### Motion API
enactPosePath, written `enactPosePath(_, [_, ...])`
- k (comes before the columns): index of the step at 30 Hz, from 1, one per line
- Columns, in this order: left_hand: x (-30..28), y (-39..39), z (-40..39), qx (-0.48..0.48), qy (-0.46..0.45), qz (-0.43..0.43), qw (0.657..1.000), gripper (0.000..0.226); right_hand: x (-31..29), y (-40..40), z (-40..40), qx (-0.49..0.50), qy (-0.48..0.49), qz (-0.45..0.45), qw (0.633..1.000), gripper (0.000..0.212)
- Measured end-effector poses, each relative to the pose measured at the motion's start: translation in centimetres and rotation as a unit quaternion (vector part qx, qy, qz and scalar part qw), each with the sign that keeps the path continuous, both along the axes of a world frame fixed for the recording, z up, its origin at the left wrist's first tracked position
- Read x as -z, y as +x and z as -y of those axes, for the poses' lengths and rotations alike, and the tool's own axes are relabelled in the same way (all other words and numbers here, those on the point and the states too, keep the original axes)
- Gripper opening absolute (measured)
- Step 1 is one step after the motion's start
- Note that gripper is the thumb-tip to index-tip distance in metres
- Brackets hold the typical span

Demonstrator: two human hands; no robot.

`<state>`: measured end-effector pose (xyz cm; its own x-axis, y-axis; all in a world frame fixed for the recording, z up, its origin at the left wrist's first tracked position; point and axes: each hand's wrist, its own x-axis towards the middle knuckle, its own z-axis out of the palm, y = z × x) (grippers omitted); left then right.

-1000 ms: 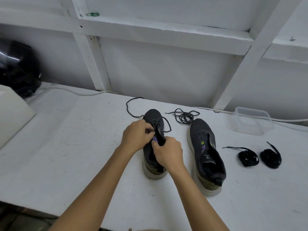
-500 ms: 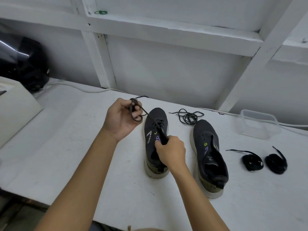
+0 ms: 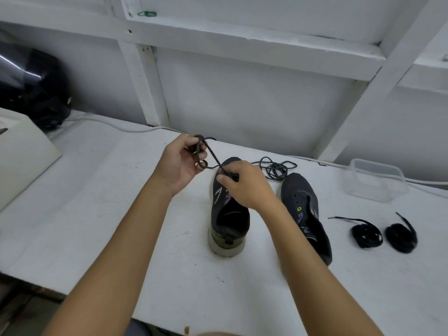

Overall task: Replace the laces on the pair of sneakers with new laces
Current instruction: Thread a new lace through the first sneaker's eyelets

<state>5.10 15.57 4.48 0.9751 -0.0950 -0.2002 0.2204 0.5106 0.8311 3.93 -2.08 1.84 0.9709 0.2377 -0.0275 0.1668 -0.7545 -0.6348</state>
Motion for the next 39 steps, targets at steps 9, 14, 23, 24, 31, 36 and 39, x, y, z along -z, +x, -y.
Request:
enactPosePath(9, [4.9, 1.3, -0.4, -0.029, 0.609, -0.041, 0.791, 0.044, -2.2, 2.5, 2.4, 0.163, 0.367, -0.128, 0.907, 0.026])
enactPosePath(14, [6.3, 0.6, 2.3, -0.055, 0.584, -0.01, 0.81, 0.033, -3.1, 3.0, 3.9, 0.22, 0.459, -0.123, 0.852, 0.02])
enactPosePath(23, [6.1, 1.5, 5.8, 0.011, 0.618, -0.041, 0.785, 0.03, -3.5, 3.4, 4.2, 0.218, 0.447, -0.091, 0.863, 0.019])
enactPosePath(24, [6.1, 1.6, 5.8, 0.01, 0.621, -0.044, 0.782, 0.021, -3.3, 3.4, 4.1, 0.224, 0.43, -0.093, 0.869, 0.02])
enactPosePath(31, [5.2, 1.8, 4.8, 0.015, 0.345, -0.128, 0.93, 0.013, -2.3, 3.8, 4.1, 0.251, 0.315, -0.073, 0.912, 0.02])
enactPosePath(36, [3.5, 1.9, 4.1, 0.059, 0.348, -0.043, 0.935, 0.01, -1.7, 3.6, 4.0, 0.176, 0.137, -0.098, 0.97, 0.025])
enactPosePath(39, [1.9, 2.4, 3.7, 0.044, 0.377, 0.054, 0.924, 0.019, -1.8, 3.2, 3.4, 0.061, 0.041, -0.121, 0.99, 0.019])
